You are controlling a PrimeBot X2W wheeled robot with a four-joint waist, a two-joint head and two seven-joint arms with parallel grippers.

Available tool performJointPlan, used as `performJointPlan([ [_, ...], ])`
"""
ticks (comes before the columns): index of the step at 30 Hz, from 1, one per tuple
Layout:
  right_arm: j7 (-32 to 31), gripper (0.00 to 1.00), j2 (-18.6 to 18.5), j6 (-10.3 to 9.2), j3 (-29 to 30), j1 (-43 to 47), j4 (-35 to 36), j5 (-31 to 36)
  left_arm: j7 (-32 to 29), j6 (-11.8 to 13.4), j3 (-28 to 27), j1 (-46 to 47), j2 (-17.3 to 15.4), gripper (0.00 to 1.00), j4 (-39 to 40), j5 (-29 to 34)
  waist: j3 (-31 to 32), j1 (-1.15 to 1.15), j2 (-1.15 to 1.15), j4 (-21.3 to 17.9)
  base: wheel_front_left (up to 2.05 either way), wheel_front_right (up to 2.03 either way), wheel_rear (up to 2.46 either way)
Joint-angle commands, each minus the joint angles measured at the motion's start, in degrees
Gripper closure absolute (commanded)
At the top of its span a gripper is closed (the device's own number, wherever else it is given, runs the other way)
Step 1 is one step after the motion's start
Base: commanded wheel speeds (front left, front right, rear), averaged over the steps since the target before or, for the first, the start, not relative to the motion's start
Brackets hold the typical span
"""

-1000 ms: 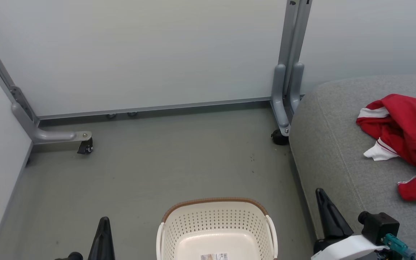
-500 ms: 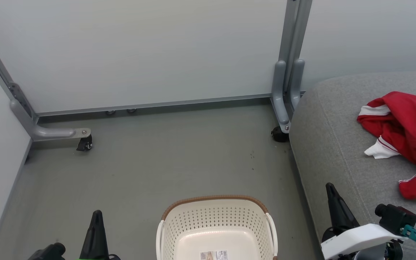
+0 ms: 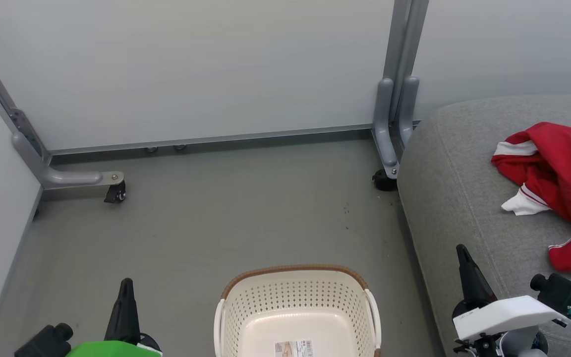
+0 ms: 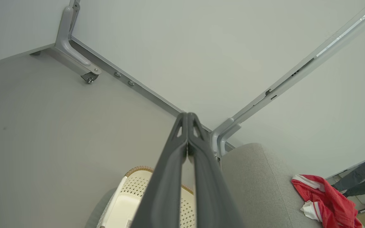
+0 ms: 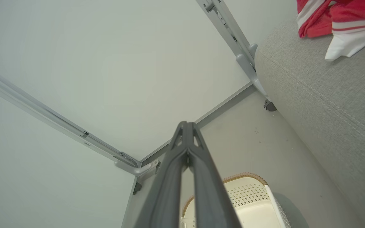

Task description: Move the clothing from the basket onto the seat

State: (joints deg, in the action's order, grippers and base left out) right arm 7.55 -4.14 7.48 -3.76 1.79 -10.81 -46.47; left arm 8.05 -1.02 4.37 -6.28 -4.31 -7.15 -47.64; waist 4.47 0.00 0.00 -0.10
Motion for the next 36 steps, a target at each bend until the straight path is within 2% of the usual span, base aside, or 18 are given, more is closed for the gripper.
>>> performJointPlan([
  [1,-0.44,1.0,-0.27,0.01,0.45,-1.91,0.5,-1.96,-0.49,-0.45,-0.38,1.89,-0.48,1.0,0.43,-2.06,-0.07,0.0,0.0,0.0,0.0,0.0,0.0],
  [36,-6.22,1.0,-0.45,0.02,4.15,-5.11,-1.21,-24.66,-6.16,-3.53,-4.02,7.25,-0.83,1.0,-3.04,-24.42,-1.9,0.0,0.0,0.04,0.0,0.0,0.0],
])
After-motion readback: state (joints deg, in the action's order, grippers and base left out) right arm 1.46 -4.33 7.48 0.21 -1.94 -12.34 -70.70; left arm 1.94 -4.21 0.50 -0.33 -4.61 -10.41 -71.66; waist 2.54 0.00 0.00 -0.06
